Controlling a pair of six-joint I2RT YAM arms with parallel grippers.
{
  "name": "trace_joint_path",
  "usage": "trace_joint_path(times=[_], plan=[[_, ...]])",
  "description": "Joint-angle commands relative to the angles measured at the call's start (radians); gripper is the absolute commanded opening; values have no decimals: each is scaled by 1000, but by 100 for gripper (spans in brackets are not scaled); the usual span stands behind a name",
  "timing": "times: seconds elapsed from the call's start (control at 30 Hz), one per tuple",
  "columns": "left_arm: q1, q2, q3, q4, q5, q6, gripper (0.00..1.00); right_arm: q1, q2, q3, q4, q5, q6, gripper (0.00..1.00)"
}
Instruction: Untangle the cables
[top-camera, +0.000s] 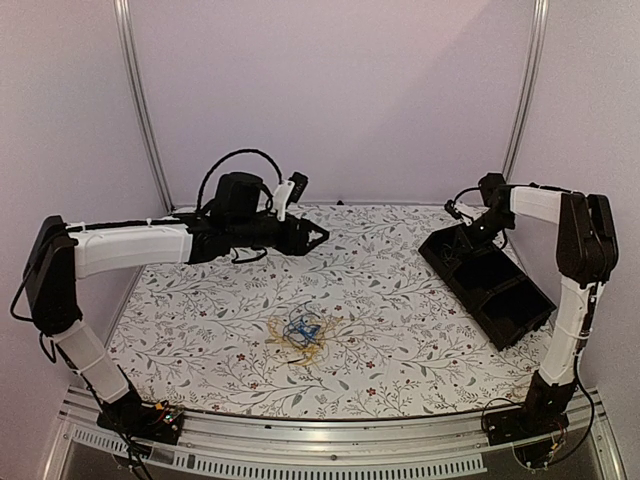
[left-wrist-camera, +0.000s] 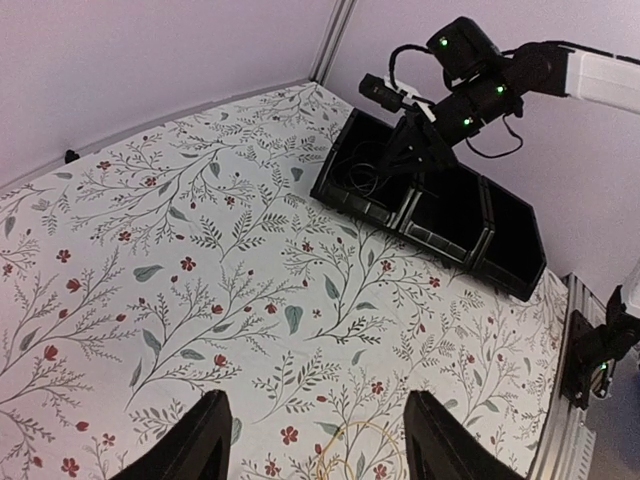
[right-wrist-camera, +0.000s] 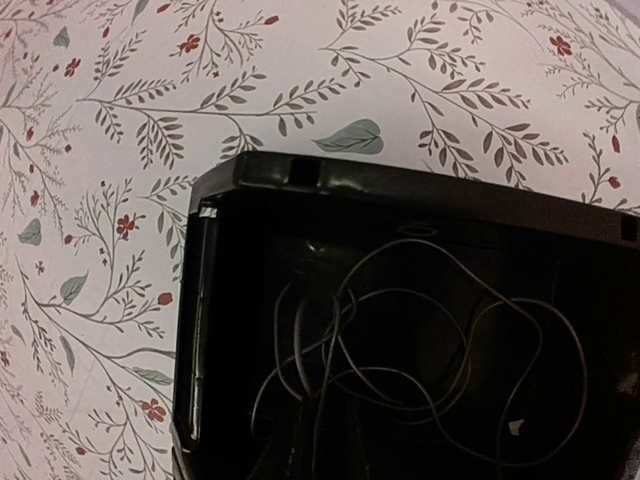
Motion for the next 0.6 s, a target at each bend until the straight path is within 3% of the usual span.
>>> trace_joint_path(times=[0.0, 0.1, 0.13, 0.17, 0.2, 0.33, 0.4, 0.5, 0.57], plan=[[12, 54, 13, -7, -16, 10, 60, 3, -167, -79, 60, 55, -6, 24], [12, 94, 42, -46, -47, 43, 61, 2, -275, -154, 77, -15, -28, 36], [8, 100, 54, -61, -62, 51, 72, 2, -330, -173, 74, -36, -38, 37], [4, 99, 64, -65, -81, 58, 96, 4, -371, -188, 67, -72, -47, 39], [-2, 92, 76, -107, -100, 60, 99, 2, -400, -202, 63, -92, -56, 40], [-15, 55, 126, -232, -179, 1, 100, 3, -545, -273, 66, -162, -101, 42], [-17, 7, 86, -206, -178, -7, 100, 3, -627, -327, 92, -203, -108, 43], [-34, -87, 28, -175, -204, 45, 100, 5, -700, -398, 116, -351, -123, 44], [-80, -156, 13, -185, -321, 90, 100, 8, -755, -443, 141, -465, -151, 46]])
